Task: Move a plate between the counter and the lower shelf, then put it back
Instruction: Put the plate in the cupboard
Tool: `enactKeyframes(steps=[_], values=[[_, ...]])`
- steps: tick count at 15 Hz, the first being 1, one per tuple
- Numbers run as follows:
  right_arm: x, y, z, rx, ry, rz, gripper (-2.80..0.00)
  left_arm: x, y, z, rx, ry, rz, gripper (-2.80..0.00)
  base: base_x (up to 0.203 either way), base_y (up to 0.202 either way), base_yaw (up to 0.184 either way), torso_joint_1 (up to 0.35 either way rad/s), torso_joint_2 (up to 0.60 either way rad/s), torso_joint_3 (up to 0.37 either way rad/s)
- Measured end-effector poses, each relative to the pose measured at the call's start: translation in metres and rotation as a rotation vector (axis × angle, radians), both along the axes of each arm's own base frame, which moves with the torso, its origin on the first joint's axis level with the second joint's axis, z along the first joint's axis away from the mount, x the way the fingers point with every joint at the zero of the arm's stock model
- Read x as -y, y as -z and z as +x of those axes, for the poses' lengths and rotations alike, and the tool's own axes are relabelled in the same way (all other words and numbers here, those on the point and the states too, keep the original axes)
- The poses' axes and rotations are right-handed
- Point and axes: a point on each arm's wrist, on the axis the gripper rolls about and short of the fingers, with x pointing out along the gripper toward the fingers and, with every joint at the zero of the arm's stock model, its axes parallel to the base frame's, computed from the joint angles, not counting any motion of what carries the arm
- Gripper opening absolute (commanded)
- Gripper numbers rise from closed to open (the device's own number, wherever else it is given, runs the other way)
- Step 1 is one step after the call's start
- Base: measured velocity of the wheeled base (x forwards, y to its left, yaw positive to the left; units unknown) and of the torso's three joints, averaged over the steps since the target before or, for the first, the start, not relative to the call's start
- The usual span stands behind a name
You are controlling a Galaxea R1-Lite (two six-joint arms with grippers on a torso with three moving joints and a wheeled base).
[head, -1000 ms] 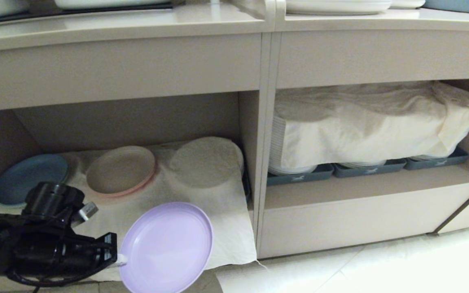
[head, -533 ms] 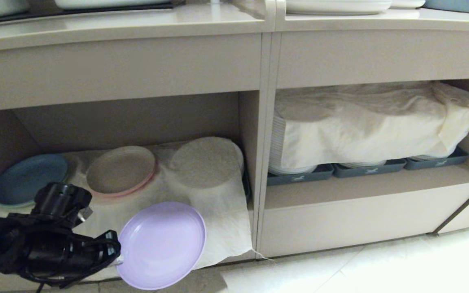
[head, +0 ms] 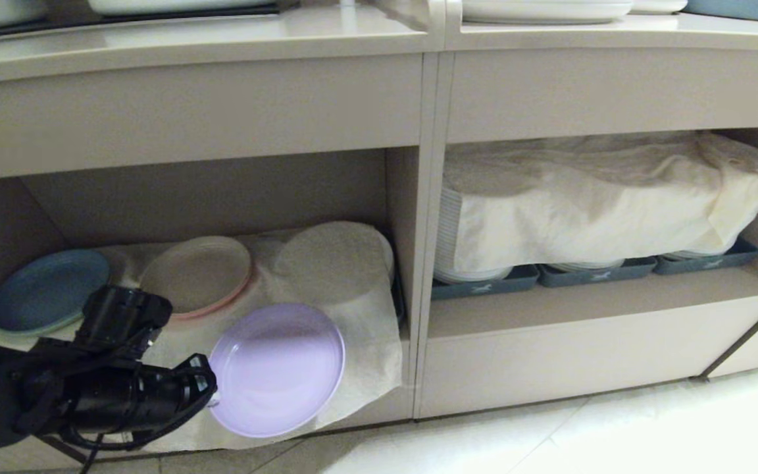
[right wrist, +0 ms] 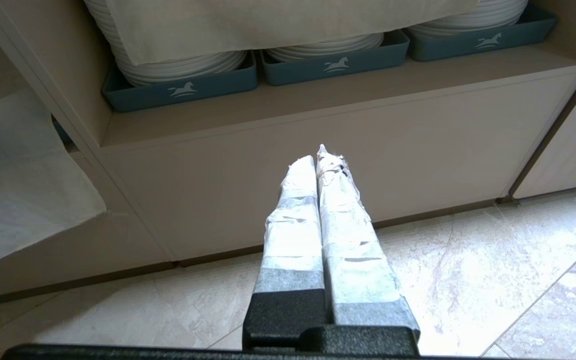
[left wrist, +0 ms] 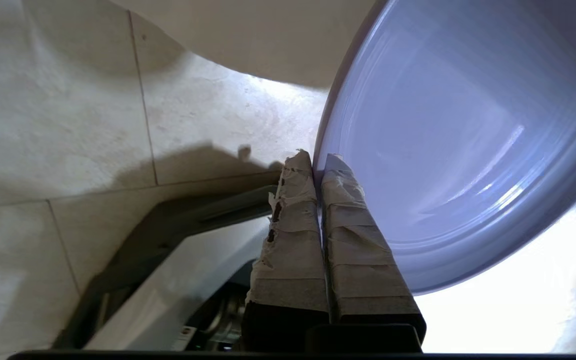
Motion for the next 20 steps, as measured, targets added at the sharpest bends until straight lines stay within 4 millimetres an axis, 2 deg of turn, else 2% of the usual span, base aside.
enactKeyframes(steps=[5,11,20], values=[[0.0,0.0,0.0,0.0,-0.001,0.0,-2.8,0.01,-0.005,0.005,0.005,-0.085,-0.06,-2.8,0.0,0.0,0.0,0.0,0.0,0.0],[0.0,0.0,0.0,0.0,0.0,0.0,-2.8,0.013,-0.009,0.016,0.021,-0.178,-0.077,-2.8,0.0,0.0,0.0,0.0,0.0,0.0],[0.0,0.0,0.0,0.0,0.0,0.0,-2.8,0.024,-0.015,0.034,0.047,-0.223,-0.136,-2.8,0.0,0.0,0.0,0.0,0.0,0.0]])
